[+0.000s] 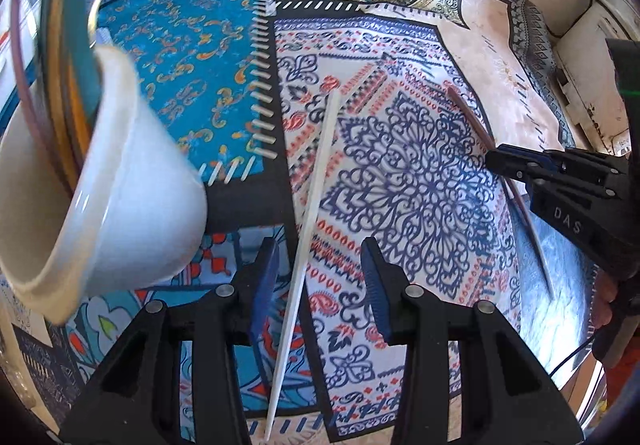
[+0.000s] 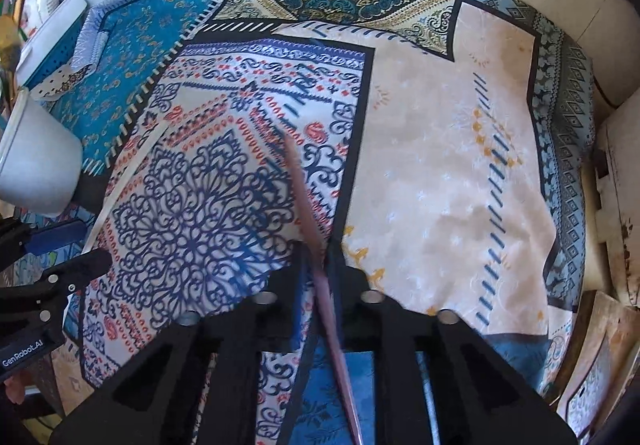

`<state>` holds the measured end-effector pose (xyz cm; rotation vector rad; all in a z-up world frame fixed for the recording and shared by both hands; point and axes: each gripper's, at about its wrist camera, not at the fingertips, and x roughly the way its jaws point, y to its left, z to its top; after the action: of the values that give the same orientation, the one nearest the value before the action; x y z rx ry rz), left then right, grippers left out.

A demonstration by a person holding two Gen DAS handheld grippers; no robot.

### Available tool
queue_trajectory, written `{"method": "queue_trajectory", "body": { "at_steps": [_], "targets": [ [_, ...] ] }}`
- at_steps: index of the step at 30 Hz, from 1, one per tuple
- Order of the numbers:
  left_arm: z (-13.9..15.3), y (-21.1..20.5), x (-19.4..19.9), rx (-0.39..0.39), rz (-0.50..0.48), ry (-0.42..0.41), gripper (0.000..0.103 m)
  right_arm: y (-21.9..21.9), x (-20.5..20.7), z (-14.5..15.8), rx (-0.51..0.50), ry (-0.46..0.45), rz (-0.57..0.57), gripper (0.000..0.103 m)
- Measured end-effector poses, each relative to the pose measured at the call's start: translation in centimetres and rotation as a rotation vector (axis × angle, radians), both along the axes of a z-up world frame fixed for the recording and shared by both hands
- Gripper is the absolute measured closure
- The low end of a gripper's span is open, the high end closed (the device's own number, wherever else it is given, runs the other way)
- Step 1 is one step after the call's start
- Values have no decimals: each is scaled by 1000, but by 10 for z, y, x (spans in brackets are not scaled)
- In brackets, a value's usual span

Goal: Organize utensils
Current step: 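Grasp the white chopstick with the left tool while the right tool lifts its chopstick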

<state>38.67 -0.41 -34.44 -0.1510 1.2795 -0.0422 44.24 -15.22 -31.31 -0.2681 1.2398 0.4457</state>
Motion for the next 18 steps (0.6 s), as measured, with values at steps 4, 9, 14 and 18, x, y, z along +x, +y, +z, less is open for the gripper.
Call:
{"method": "queue_trajectory", "body": {
  "at_steps": [4,9,14,18],
  "targets": [
    [0,-5,8,-29,-7,6,62,-15,10,-4,66,49,-41,97],
    [0,-22,20,-79,-51,20,69,-48,8,-5,98,70,-105,97],
    [-2,-47,37,-117,-95,42,86,-80,-7,9,151,65,-161,97],
    [-2,-72,50,-109,-136,47,94,-98,-20,21,184,39,-187,97]
  ]
}}
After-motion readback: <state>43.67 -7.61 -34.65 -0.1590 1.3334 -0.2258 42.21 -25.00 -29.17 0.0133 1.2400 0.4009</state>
